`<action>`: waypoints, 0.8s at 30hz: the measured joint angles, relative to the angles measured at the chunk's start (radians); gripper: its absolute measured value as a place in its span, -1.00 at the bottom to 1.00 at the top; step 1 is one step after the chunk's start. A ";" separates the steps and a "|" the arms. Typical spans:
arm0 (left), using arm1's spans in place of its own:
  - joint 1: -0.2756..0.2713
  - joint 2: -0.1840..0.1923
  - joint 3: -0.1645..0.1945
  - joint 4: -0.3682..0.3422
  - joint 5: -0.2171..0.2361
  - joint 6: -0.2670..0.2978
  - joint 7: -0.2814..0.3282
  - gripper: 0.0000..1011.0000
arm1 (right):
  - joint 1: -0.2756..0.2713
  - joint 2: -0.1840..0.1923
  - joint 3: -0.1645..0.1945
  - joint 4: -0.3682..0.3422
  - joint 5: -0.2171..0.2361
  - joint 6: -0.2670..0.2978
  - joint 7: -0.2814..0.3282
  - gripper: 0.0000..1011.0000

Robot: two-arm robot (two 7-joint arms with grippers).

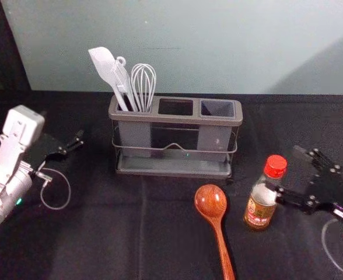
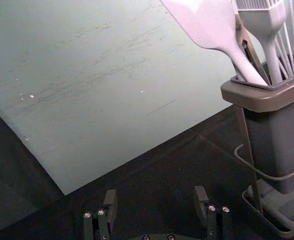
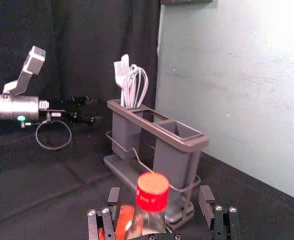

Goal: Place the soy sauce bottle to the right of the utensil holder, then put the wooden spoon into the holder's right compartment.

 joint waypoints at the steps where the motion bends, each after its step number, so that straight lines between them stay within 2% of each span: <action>1: 0.000 0.000 0.000 0.000 0.000 0.000 0.000 0.99 | 0.014 -0.010 -0.007 0.009 -0.002 0.005 0.005 0.98; 5: 0.000 0.000 0.000 0.000 0.000 0.000 0.000 0.99 | 0.073 -0.061 -0.033 0.063 -0.002 0.021 0.028 0.98; 10: 0.000 0.000 0.000 0.000 0.000 0.000 0.000 0.99 | 0.124 -0.118 -0.049 0.121 0.012 0.033 0.057 0.98; 13: 0.000 0.000 0.000 0.000 0.000 0.000 0.000 0.99 | 0.135 -0.135 -0.052 0.134 0.015 0.038 0.067 0.98; 17: 0.000 0.000 0.000 0.000 0.000 0.000 0.000 0.99 | 0.139 -0.152 -0.053 0.142 0.015 0.050 0.075 0.88; 24: 0.000 0.000 0.000 0.000 0.000 0.000 0.000 0.99 | 0.115 -0.162 -0.036 0.125 0.020 0.065 0.080 0.51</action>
